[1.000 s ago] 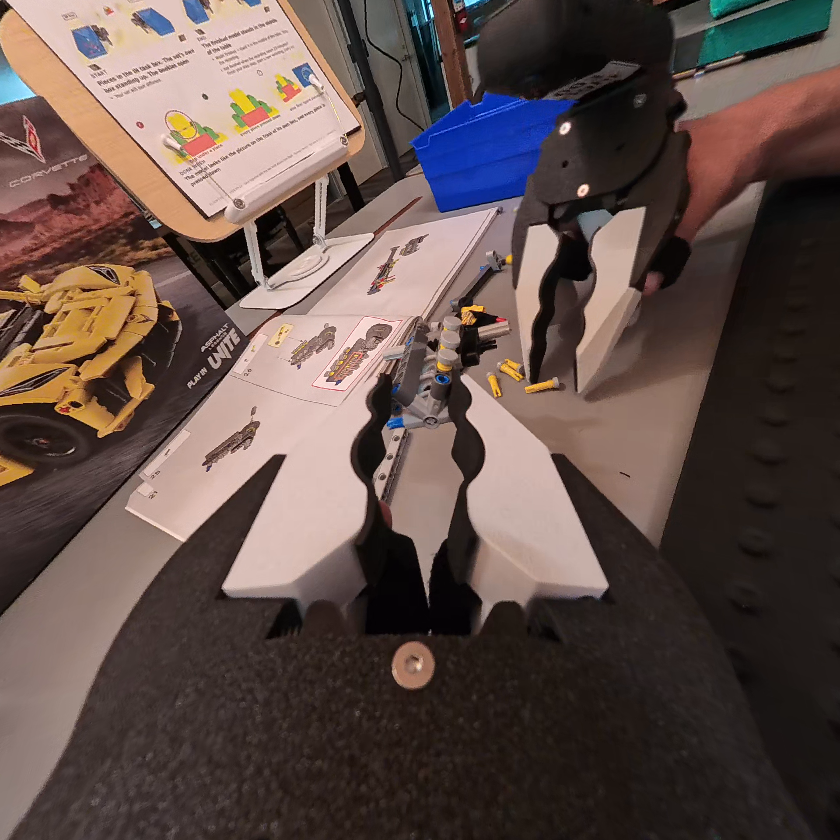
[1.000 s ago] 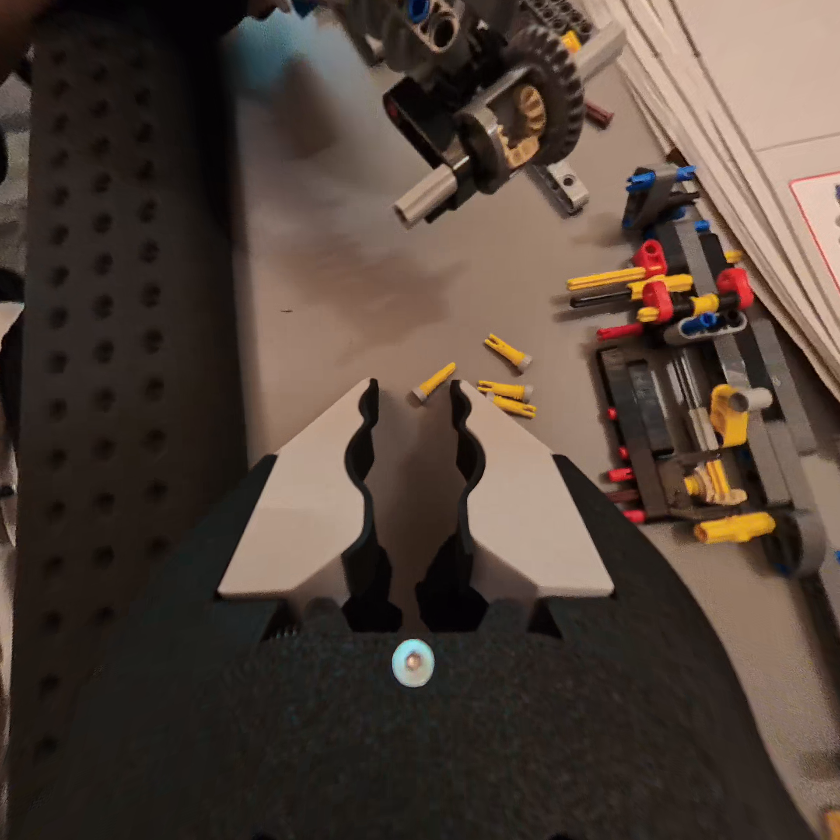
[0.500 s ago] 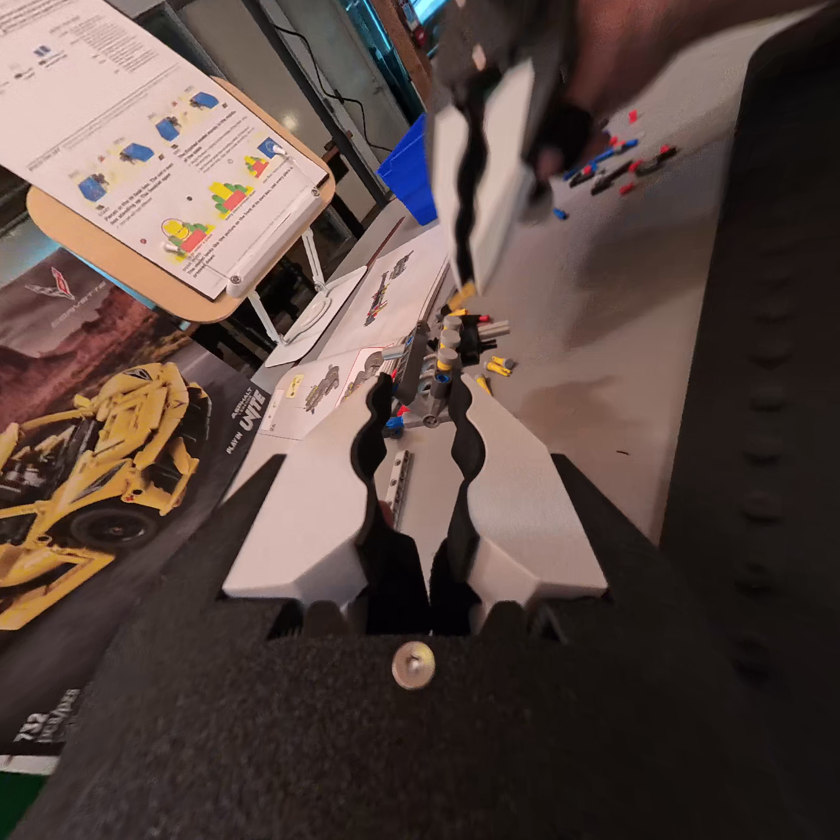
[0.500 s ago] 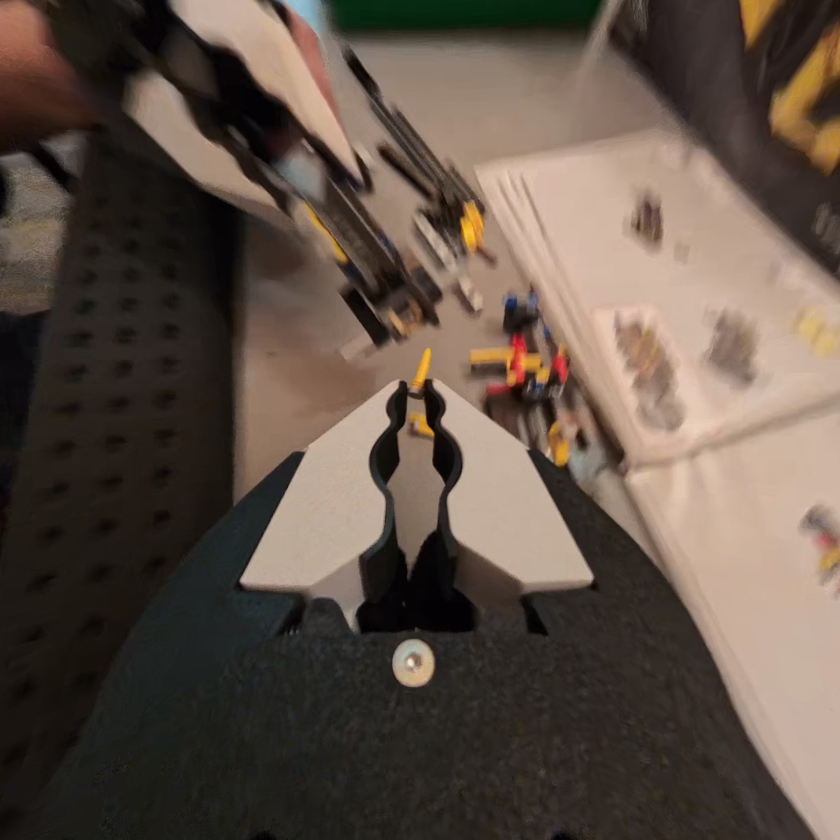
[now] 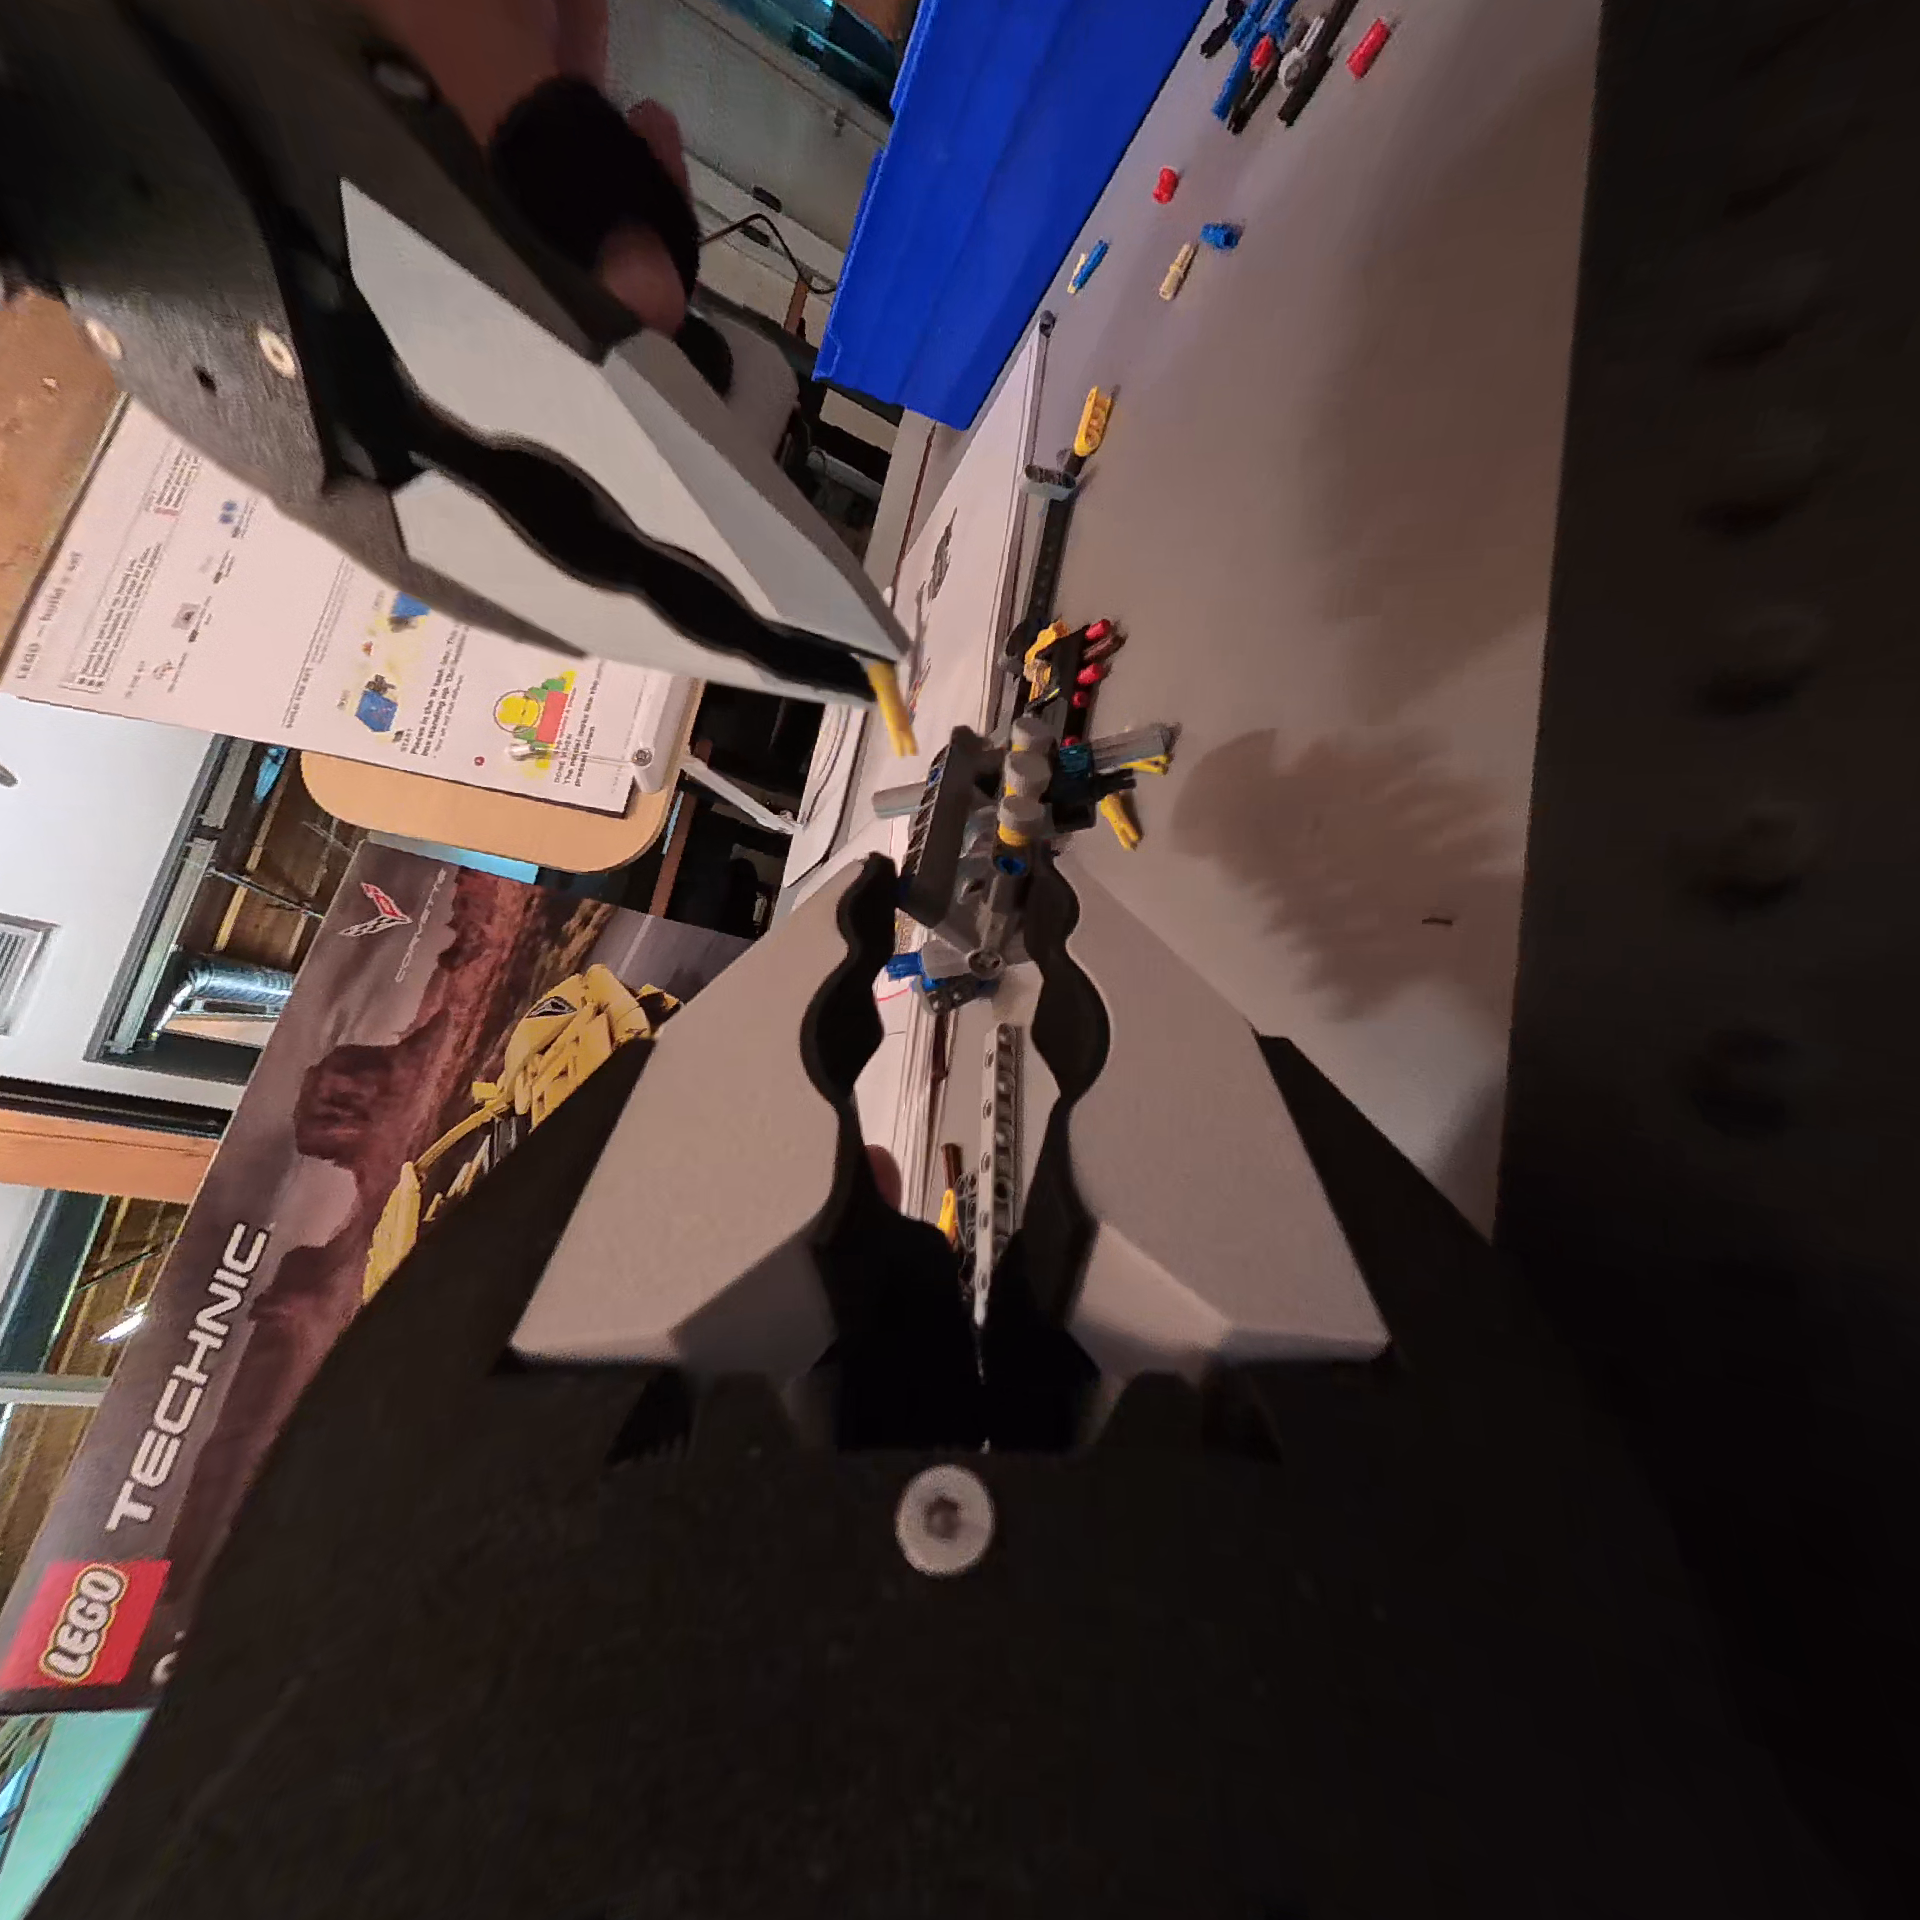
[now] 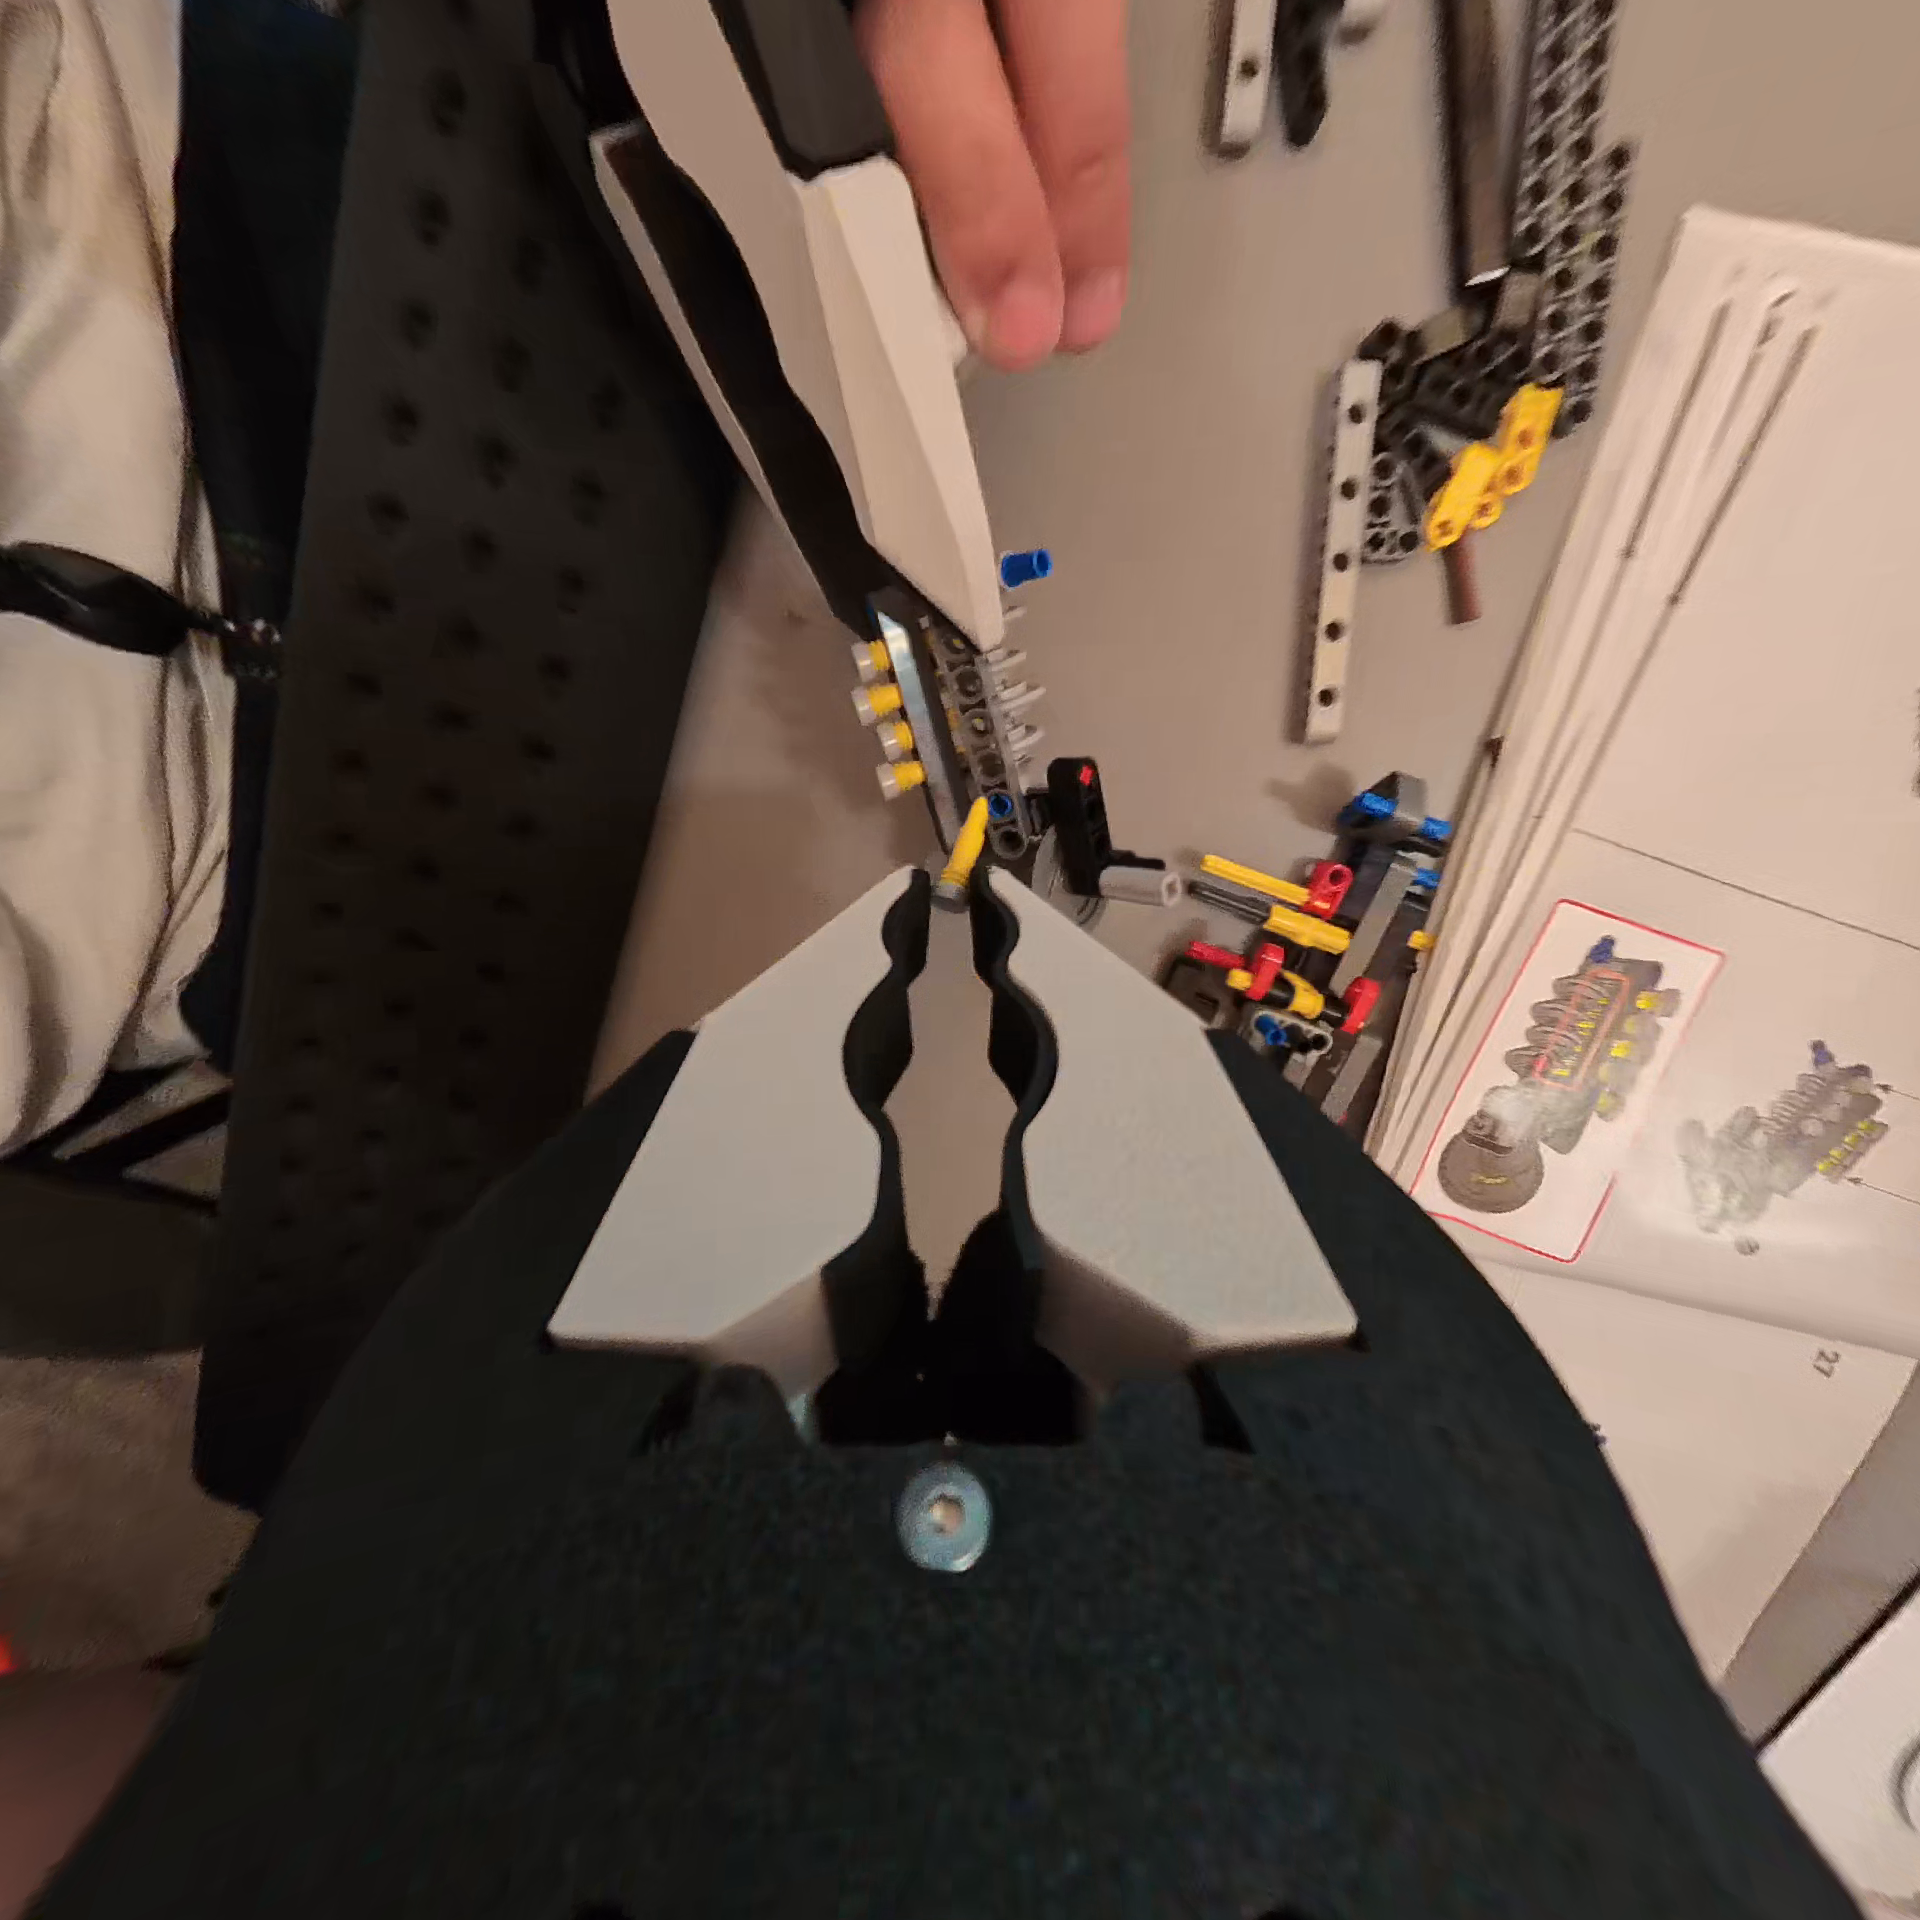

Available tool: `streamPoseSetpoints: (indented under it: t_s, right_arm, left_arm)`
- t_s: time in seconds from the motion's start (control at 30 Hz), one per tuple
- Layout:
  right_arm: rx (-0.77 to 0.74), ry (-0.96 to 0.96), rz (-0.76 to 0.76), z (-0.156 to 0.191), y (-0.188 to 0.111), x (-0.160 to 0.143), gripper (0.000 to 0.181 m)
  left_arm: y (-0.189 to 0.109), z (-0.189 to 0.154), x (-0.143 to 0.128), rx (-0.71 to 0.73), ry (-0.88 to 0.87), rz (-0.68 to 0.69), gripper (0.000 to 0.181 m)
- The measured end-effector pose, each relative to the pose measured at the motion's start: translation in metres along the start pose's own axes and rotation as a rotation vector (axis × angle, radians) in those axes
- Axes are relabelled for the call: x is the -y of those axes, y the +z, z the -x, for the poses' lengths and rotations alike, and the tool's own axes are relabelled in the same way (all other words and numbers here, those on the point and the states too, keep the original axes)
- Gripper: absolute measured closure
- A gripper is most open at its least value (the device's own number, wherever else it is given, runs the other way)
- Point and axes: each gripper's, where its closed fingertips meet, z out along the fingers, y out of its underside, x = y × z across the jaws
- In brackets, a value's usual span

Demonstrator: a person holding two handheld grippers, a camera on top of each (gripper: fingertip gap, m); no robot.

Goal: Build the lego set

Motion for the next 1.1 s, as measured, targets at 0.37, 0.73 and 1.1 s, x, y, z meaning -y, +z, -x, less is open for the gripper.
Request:
streamPoseSetpoints:
  t_s: [0.37,0.73,1.1]
  right_arm:
    - [0.024,-0.024,0.147,-0.001,0.009,0.003,0.174]
    - [-0.084,-0.199,0.397,-0.006,0.019,-0.004,0.174]
    - [-0.061,-0.301,0.616,-0.006,0.017,-0.007,0.175]
  left_arm:
    - [0.001,-0.005,0.001,-0.009,0.044,0.019,0.157]
    - [0.004,-0.012,-0.004,-0.047,0.049,0.061,0.158]
    - [0.006,-0.014,-0.002,-0.056,0.036,0.075,0.158]
